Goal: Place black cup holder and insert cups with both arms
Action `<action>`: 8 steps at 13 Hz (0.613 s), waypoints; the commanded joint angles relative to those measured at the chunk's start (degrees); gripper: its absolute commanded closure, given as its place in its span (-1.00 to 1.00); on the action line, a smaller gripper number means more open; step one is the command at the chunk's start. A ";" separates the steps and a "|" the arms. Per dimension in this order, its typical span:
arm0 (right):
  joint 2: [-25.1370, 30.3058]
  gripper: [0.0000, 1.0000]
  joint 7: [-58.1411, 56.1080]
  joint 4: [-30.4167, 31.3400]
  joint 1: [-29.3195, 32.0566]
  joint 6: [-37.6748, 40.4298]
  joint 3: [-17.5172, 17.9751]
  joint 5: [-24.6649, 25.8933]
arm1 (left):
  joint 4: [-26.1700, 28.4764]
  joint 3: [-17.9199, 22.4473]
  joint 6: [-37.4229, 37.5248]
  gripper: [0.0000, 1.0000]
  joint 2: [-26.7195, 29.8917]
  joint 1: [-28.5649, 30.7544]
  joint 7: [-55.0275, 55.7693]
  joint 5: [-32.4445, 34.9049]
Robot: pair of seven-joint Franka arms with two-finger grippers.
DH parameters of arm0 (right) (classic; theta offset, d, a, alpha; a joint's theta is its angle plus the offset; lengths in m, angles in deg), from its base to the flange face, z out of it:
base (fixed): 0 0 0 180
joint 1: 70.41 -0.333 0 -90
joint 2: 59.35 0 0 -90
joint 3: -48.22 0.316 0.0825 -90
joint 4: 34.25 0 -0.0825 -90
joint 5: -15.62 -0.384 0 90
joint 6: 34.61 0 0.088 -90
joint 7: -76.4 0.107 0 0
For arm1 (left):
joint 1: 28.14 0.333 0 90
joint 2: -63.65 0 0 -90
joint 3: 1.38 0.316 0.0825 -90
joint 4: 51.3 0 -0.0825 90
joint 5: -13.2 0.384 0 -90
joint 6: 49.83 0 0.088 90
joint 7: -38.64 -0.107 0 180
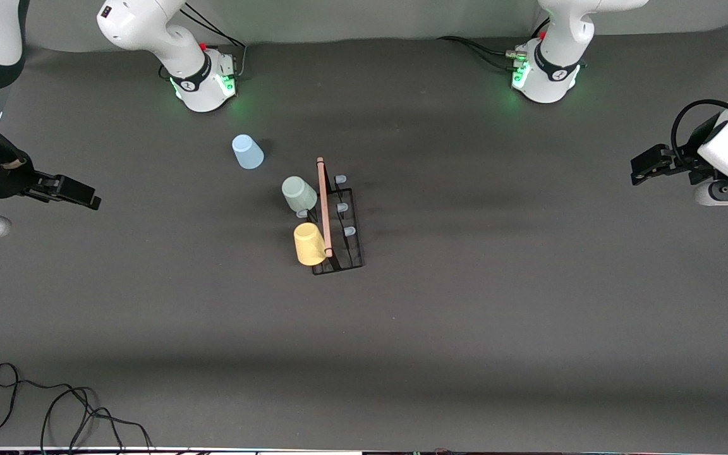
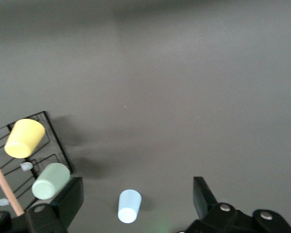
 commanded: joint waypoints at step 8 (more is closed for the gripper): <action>3.18 -1.00 -1.32 0.10 26.71 0.42 32.41 11.05 | 0.38 0.03 0.07 -1.00 1.73 0.17 0.32 0.15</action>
